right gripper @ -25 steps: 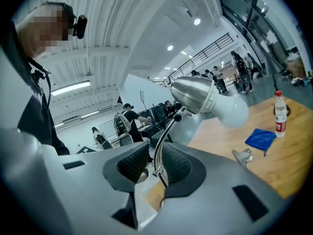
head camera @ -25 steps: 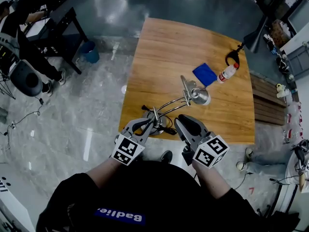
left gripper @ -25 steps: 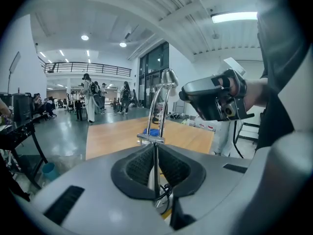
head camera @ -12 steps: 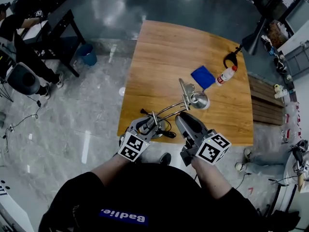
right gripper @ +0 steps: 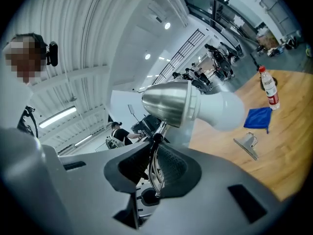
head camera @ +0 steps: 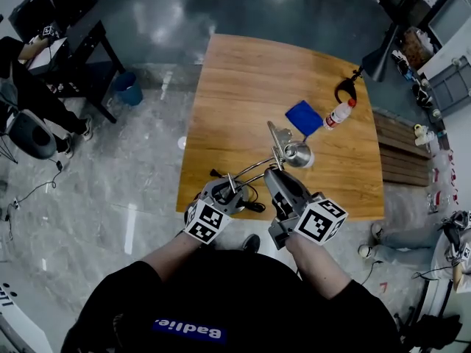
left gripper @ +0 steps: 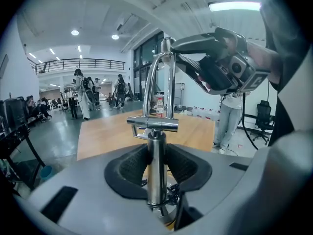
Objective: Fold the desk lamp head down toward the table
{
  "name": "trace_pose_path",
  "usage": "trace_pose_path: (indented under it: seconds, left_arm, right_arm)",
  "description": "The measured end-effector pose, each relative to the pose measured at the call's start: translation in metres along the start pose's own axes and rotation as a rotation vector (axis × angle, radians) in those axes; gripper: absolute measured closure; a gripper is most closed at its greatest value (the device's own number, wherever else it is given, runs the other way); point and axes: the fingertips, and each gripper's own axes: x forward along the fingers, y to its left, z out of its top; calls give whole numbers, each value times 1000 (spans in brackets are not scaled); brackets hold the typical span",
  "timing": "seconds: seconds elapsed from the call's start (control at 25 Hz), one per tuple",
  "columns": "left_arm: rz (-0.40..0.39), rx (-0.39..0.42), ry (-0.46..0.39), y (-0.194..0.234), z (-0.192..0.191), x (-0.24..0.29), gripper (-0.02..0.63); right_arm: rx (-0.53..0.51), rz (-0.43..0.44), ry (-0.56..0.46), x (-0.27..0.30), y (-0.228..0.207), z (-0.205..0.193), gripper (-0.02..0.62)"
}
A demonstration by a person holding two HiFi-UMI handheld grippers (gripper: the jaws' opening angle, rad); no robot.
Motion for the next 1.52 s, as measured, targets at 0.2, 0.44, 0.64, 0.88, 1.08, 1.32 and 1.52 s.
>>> trace_pose_path:
  seconds: [0.2,0.44,0.64,0.88,1.08,1.32,1.52]
  left_arm:
    - [-7,-9,-4,0,-2,0,476]
    - [-6,-35,-7,1,-2,0,477]
    - [-8,-21,-1,0,1,0,477]
    - [-10,-26,-2,1,1,-1,477]
    - [-17,-22,-1,2,1,-1,477]
    - [-26,-15,3,3,1,-1,477]
    - [-35,-39,0,4,0,-1,477]
  right_arm:
    - [46,34,-26,-1,0,-1,551]
    - [100,58,-49,-3,-4,-1,558]
    - [245,25,-80,-11,-34,-6,557]
    - [407,56,-133,-14,-57,-14,554]
    - [553,53,-161,-17,-90,-33,551]
    - [670,55,-154,-15,-118,-59,532]
    - [828,81,-198,-12,-129,-76,531]
